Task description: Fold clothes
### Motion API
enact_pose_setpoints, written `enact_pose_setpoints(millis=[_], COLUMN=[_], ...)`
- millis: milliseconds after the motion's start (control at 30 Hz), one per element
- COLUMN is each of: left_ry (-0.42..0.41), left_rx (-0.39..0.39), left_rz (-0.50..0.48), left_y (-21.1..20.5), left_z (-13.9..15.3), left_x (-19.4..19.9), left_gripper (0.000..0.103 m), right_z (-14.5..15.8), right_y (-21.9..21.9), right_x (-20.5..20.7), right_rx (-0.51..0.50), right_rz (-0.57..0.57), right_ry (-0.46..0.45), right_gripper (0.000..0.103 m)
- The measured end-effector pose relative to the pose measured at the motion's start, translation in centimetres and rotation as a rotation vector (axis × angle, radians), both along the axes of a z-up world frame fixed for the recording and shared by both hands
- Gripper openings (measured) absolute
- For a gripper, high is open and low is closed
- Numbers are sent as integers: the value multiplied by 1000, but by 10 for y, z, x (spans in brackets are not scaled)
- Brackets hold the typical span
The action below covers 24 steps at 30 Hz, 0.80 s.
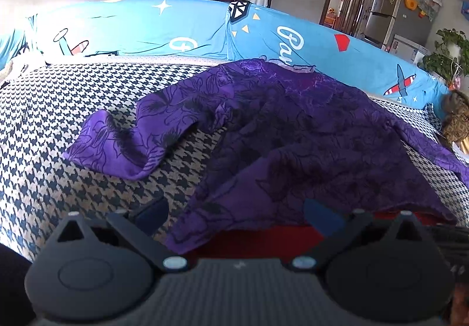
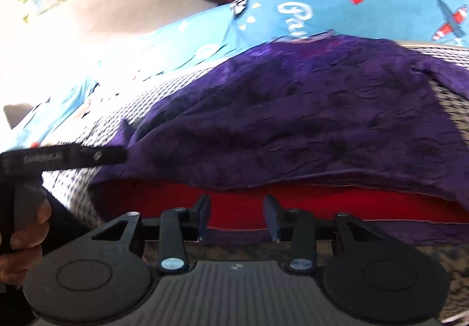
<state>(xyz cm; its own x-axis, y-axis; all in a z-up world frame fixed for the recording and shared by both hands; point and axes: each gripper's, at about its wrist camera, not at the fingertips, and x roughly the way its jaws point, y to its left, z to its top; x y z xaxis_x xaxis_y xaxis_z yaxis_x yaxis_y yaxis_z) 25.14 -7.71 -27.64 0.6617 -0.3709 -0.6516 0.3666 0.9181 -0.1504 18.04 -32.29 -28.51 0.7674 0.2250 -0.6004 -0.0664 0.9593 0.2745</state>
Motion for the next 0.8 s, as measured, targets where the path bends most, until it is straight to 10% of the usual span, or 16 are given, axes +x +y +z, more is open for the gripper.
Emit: enact_pose_setpoints(millis=[467,800], left_ry=[-14,-13], left_rx=[-13,-5], left_rz=[-19,-8], left_y=[-9,-8], left_z=[3,1], left_x=[0,2], left_gripper=[103,103], right_z=[18,-8], right_y=[-100,-122], right_x=[-39,-24], right_rx=[-151,-104], right_rz=[-448,-518], right_ry=[-49,65], right_gripper=[51,50])
